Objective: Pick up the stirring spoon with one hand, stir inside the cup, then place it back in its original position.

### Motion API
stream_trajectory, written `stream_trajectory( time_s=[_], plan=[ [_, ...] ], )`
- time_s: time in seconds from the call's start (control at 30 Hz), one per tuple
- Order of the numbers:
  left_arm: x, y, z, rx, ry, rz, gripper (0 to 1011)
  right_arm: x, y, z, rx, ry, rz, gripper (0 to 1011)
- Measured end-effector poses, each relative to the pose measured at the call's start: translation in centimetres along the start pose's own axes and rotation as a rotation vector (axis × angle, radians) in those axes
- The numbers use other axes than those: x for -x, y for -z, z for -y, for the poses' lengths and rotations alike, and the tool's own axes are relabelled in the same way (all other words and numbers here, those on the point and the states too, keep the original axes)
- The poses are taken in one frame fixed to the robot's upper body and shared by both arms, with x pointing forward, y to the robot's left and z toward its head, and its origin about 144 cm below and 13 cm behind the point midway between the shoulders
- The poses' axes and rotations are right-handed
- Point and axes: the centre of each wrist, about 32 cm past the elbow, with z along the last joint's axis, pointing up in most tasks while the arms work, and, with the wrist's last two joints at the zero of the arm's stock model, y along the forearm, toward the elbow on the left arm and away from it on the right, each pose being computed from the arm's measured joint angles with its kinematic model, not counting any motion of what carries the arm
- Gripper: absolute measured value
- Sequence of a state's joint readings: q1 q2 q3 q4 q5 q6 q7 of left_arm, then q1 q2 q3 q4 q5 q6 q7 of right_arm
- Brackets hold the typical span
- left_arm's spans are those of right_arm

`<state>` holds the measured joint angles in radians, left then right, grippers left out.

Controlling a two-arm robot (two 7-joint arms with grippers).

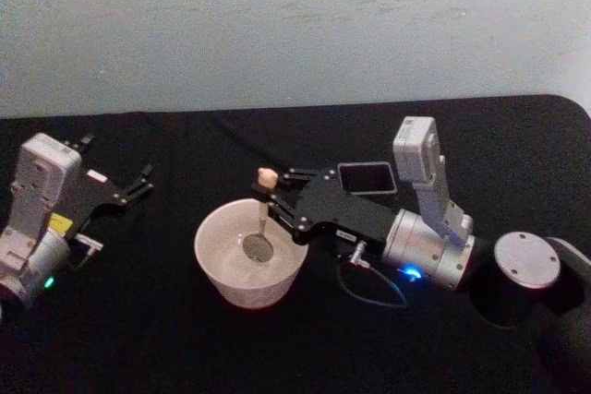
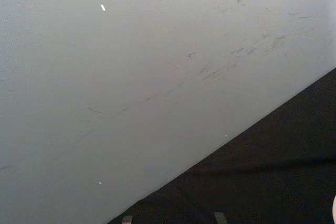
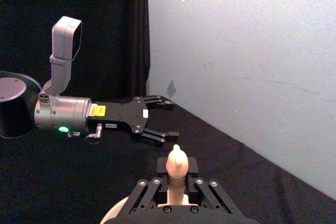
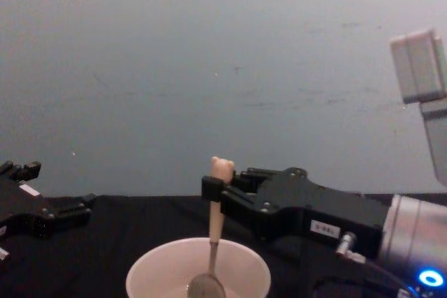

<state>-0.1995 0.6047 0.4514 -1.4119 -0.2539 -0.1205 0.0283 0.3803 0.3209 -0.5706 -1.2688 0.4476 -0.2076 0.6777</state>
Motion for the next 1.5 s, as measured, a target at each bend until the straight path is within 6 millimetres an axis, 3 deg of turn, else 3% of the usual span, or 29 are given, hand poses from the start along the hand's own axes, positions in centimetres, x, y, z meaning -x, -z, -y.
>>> stream_trajectory(
  time_s=[0.57,0.93,1.23,1.5],
  plan=[
    [0.0,0.0,0.0,0.000,0.000,0.000,1001,0.9,-0.4,2.5,0.013,-0.037,-0.011,197],
    [0.0,0.0,0.0,0.000,0.000,0.000,1001,1.7,0.0,0.6,0.006,-0.072,-0.036,197],
    [0.0,0.0,0.0,0.000,0.000,0.000,1001,0.7,0.3,-1.1,-0.005,-0.036,-0.026,197],
    [0.0,0.0,0.0,0.000,0.000,0.000,1001,-0.4,0.0,-0.6,-0.013,0.015,-0.011,197]
  ],
)
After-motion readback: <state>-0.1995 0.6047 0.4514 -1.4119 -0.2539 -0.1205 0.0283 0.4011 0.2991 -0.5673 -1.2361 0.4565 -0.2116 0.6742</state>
